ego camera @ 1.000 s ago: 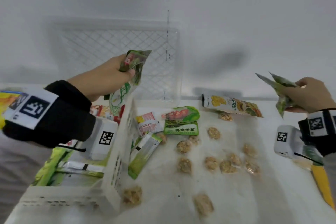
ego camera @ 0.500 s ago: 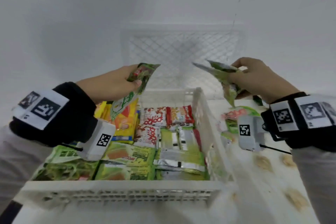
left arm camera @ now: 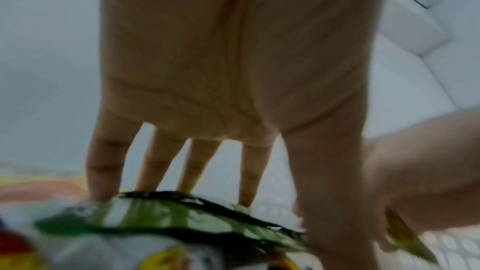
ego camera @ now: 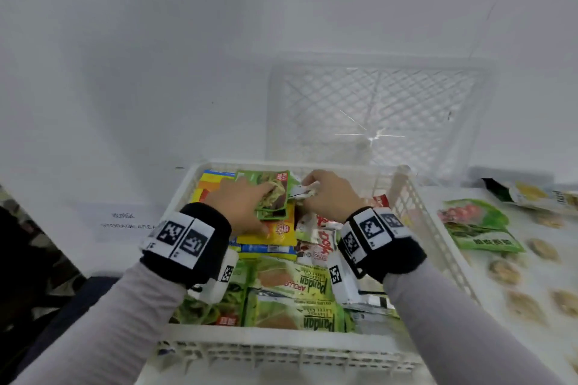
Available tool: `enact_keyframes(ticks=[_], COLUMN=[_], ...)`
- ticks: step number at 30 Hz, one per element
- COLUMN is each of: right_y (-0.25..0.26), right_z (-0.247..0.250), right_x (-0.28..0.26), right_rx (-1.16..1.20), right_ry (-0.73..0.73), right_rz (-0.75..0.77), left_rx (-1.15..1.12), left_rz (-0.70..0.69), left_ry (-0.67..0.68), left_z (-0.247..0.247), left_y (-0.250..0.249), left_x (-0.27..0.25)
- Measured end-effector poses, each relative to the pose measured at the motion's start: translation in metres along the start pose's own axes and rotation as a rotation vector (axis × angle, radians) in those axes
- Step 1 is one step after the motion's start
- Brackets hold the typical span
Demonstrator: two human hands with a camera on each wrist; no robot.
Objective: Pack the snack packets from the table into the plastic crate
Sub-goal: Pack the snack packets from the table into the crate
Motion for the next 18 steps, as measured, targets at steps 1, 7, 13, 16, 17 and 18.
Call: enact_keyframes(ticks=[1,7,13,16,17,18], right_y=[-0.001,0.003,0.005,-0.002,-0.005,-0.009], right_z=[-0.007,-0.018,-0.029,-0.032,-0.033,-0.033], right_x=[0.003,0.003,0.012,0.016,0.017,0.017], right_rx=[-0.042,0.063,0.204,0.329,0.411,0.509], right_ry=[-0.006,-0.262,-0.158,-0.122,-0.110,-0.090], right_rz=[-0.045,0.009,0.011,-0.045,-0.069,-0.101], left_rx=[-0.079,-0.534,-0.617,-0.777,-0.851,-0.936], left_rz=[-0.036,-0.020,0.043,0.023,0.035,0.050], left_ry=[0.068,-0.196,-0.359,-0.413,-0.420,-0.421], left_z=[-0.002,0.004,0.001,0.000,-0.001,-0.001], left_y=[0.004,0.028,0.032,0.031,0.031,0.033], left_x=[-0.001,0.000,0.006,0.008,0.009,0.010])
Point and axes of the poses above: each hand's wrist, its own x-axis towards the middle knuckle, its own z-axis out of the back of the hand, y = z × x, the point moved 3 cm from there along x, towards the middle knuckle, and after that the axes turned 4 degrees about y, right-handed, at the moved point
